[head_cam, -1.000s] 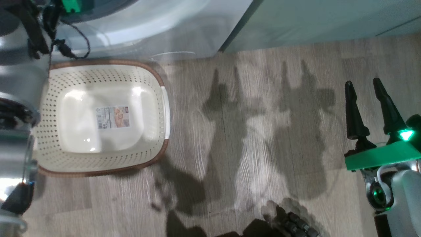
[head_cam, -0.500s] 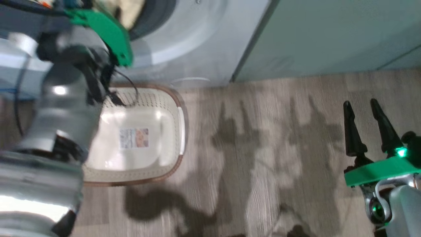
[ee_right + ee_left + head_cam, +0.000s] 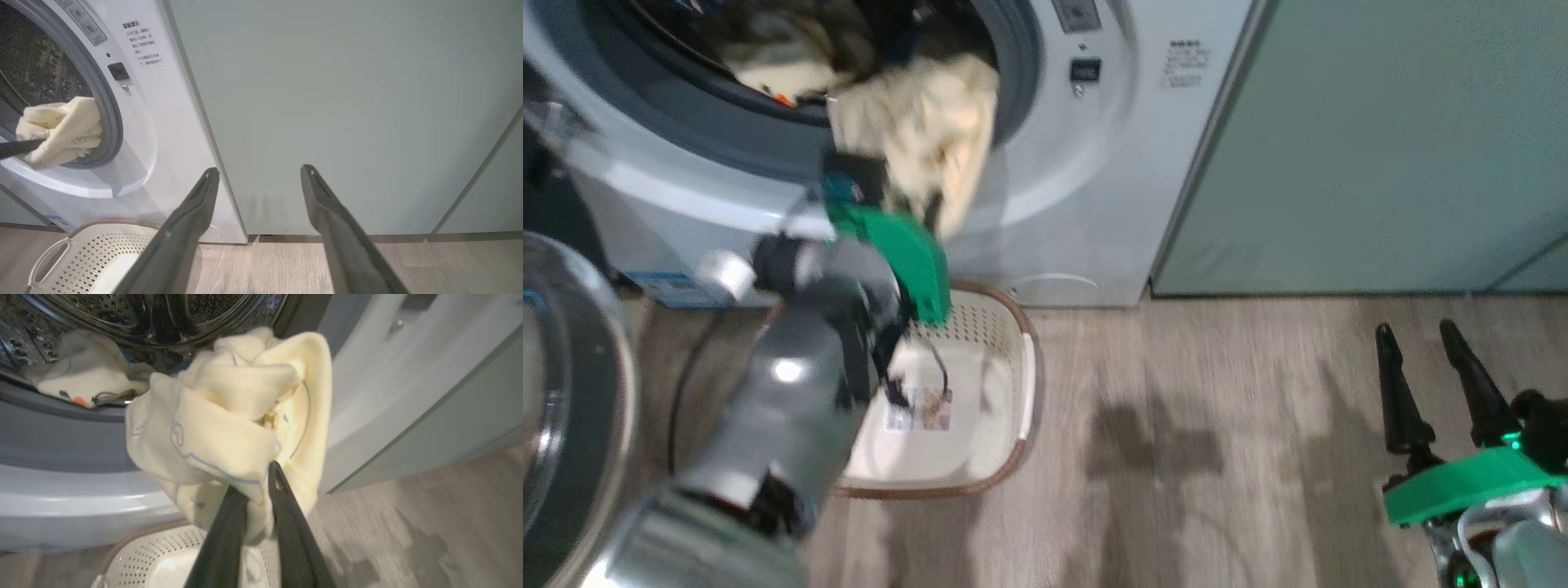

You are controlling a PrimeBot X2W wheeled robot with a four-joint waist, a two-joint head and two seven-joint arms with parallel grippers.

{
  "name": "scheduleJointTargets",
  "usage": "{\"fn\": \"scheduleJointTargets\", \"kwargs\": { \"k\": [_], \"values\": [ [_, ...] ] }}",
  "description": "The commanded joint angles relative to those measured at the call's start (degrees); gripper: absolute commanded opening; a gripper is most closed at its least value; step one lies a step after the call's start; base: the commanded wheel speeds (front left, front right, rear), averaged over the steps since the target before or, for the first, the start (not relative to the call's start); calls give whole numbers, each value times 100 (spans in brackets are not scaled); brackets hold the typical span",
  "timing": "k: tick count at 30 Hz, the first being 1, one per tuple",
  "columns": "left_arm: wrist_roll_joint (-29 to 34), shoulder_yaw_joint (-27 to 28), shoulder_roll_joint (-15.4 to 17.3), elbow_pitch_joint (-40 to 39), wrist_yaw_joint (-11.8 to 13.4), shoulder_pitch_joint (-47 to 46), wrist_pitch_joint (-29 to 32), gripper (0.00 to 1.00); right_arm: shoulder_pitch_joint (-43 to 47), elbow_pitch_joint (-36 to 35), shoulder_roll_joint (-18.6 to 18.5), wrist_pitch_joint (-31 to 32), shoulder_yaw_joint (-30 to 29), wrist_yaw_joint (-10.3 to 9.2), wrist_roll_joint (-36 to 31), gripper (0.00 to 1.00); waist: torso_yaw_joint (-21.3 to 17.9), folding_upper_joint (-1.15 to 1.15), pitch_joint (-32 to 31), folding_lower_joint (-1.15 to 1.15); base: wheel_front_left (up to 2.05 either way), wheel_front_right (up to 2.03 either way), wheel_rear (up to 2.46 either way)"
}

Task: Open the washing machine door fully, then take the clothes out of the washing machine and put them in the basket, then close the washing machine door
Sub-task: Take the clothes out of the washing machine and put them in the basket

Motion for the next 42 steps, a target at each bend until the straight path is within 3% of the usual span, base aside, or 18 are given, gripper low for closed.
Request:
{"fn": "scheduleJointTargets", "kwargs": {
  "k": [1,9,18,33,42],
  "values": [
    [-54,29,151,-188,-5,6,16,0,21,-151,-137,-55,79,20,31,100,162,0,-207,1,0,0,0],
    [-297,-516,208,-568,-6,1155,598,0,234,-117,-167,-55,132,20,44,100,304,0,-531,1,0,0,0],
    [-331,-746,303,-549,48,1924,1135,0,247,-145,-233,-55,191,20,92,100,284,0,-499,1,0,0,0],
    [-469,-477,625,-38,462,1299,350,0,-137,-298,-318,-55,219,20,98,100,-2,0,370,1,0,0,0],
    [-505,-446,723,465,487,877,126,0,-403,-380,-355,-55,184,20,104,100,-188,0,901,1,0,0,0]
  ]
}}
